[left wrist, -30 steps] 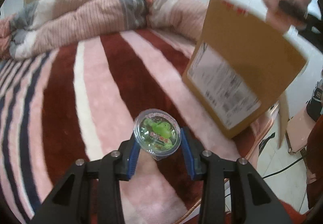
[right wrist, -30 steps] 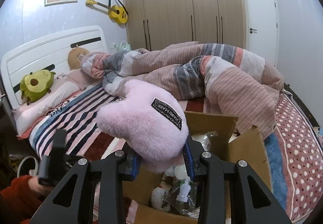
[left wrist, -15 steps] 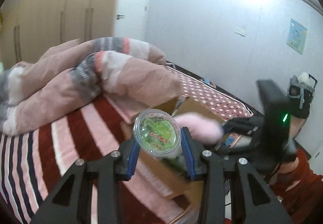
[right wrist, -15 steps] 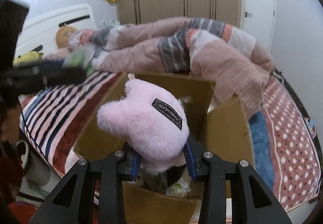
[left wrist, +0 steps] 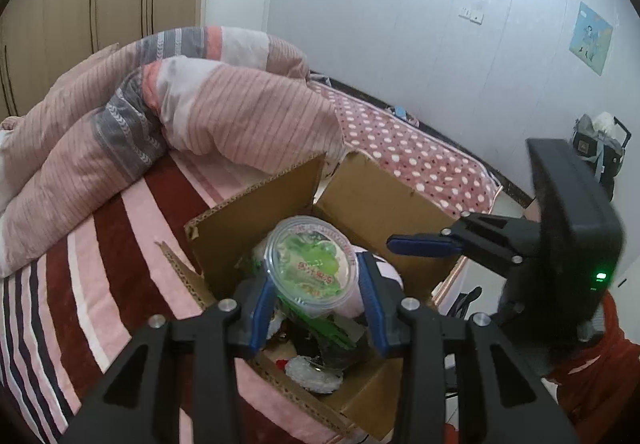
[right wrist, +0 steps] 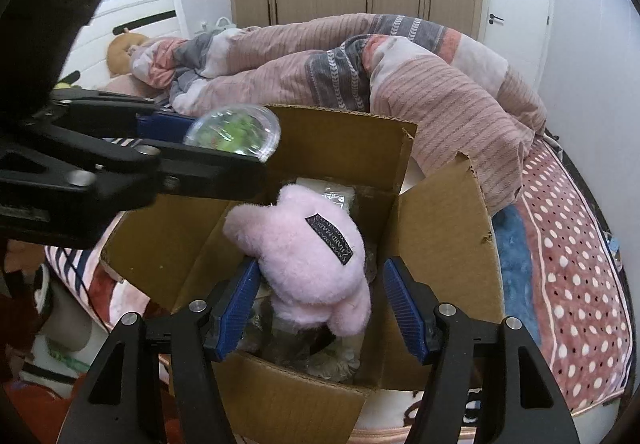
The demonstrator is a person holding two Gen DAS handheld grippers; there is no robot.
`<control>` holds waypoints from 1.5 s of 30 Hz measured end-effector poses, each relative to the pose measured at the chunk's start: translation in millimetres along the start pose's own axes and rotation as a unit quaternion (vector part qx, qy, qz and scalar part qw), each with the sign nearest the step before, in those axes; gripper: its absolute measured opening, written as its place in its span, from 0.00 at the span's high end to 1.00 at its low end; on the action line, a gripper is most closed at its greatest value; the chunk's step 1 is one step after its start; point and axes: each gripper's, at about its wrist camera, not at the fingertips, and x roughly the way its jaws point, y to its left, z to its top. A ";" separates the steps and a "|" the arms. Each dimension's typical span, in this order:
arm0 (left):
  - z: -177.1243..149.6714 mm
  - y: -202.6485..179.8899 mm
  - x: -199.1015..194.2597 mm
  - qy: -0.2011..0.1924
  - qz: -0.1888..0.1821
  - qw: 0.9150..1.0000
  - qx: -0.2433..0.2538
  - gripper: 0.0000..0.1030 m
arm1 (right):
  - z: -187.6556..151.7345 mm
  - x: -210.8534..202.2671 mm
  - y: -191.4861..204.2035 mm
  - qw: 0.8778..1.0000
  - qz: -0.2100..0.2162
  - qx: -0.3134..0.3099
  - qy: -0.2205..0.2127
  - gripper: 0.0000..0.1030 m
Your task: Organize soft objects
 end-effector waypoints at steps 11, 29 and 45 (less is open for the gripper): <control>4.9 7.3 -14.5 -0.032 0.019 0.999 -0.010 0.23 | -1.7 -2.1 6.9 1.000 0.008 -0.012 0.004 0.35; -50.6 34.0 -133.9 -0.212 0.214 0.947 -0.108 0.01 | 18.8 -59.6 29.9 0.983 0.057 -0.048 -0.166 0.00; -101.4 59.0 -146.8 -0.211 0.294 0.919 -0.156 0.01 | 24.5 -60.4 50.0 0.967 0.107 -0.050 -0.227 0.00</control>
